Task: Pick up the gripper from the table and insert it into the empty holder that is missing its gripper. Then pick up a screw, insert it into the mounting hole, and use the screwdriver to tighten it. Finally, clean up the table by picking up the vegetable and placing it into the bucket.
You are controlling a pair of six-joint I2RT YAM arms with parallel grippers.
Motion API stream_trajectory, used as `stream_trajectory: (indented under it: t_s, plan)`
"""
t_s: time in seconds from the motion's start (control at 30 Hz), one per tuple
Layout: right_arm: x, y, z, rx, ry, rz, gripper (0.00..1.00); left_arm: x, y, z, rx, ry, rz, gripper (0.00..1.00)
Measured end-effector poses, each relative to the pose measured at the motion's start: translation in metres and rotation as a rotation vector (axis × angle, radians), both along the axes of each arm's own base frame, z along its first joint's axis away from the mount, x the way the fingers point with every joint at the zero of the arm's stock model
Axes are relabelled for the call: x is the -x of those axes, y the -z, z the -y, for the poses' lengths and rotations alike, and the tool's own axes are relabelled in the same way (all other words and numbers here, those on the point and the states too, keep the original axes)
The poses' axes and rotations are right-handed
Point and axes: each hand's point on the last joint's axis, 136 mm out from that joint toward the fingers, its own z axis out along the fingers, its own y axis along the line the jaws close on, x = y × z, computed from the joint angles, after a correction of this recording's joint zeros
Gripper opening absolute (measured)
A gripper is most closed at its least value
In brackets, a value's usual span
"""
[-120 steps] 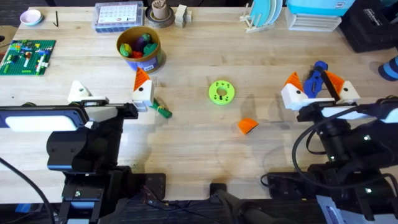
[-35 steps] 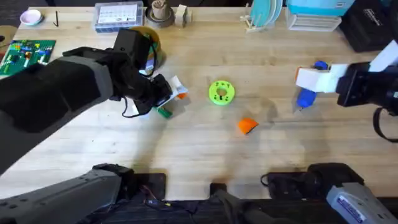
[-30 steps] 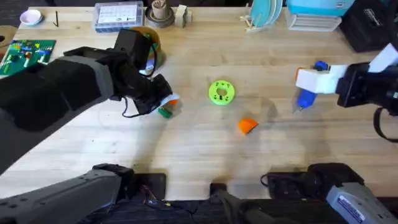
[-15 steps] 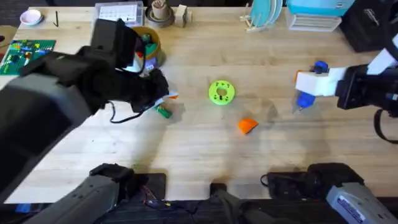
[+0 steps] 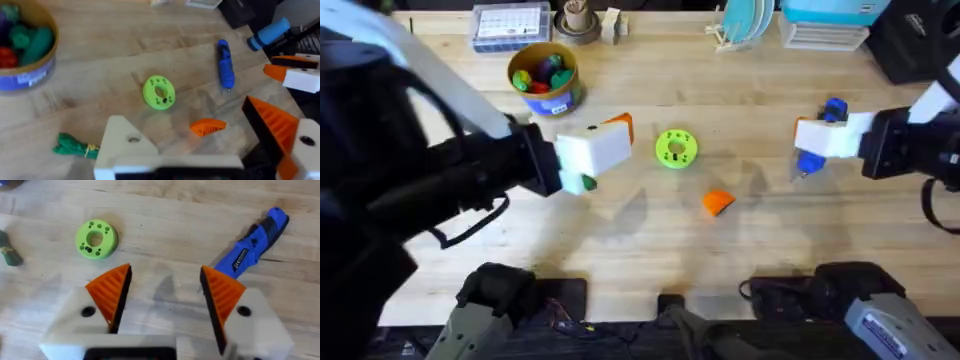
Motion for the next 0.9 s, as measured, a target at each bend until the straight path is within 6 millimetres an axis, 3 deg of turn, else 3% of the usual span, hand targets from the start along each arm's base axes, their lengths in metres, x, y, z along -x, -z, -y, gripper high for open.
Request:
stream_trajectory:
  t_s: [0.03, 0.07, 0.23, 0.27, 0.3, 0.33, 0.53, 0.73, 0.9]
  plan:
    - [0.000, 0.000, 0.000, 0.000, 0.000, 0.000, 0.868, 0.001, -0.006, 0.000, -0.009, 0.011, 0.045, 0.995]
    - [0.000, 0.000, 0.000, 0.000, 0.000, 0.000, 0.868, 0.003, -0.014, 0.000, -0.019, 0.025, 0.103, 0.928]
    - [0.000, 0.000, 0.000, 0.002, -0.002, 0.000, 0.868, 0.005, -0.044, 0.000, -0.099, 0.081, 0.346, 0.149]
    - [0.000, 0.000, 0.000, 0.002, -0.002, 0.000, 0.869, 0.005, -0.046, 0.000, -0.116, 0.090, 0.377, 0.044]
    - [0.000, 0.000, 0.000, 0.002, -0.002, 0.000, 0.869, 0.004, -0.050, 0.000, -0.126, 0.095, 0.406, 0.012]
    - [0.000, 0.000, 0.000, 0.002, -0.002, 0.000, 0.869, 0.004, -0.053, 0.000, -0.136, 0.099, 0.429, 0.035]
    - [0.000, 0.000, 0.000, 0.002, -0.002, 0.000, 0.869, 0.001, -0.066, 0.001, -0.157, 0.106, 0.518, 0.943]
    - [0.000, 0.000, 0.000, 0.002, -0.002, 0.000, 0.869, 0.000, -0.068, 0.001, -0.167, 0.111, 0.538, 0.993]
    - [0.000, 0.000, 0.000, 0.002, -0.002, 0.000, 0.869, 0.004, -0.053, 0.000, -0.180, 0.122, 0.469, 0.993]
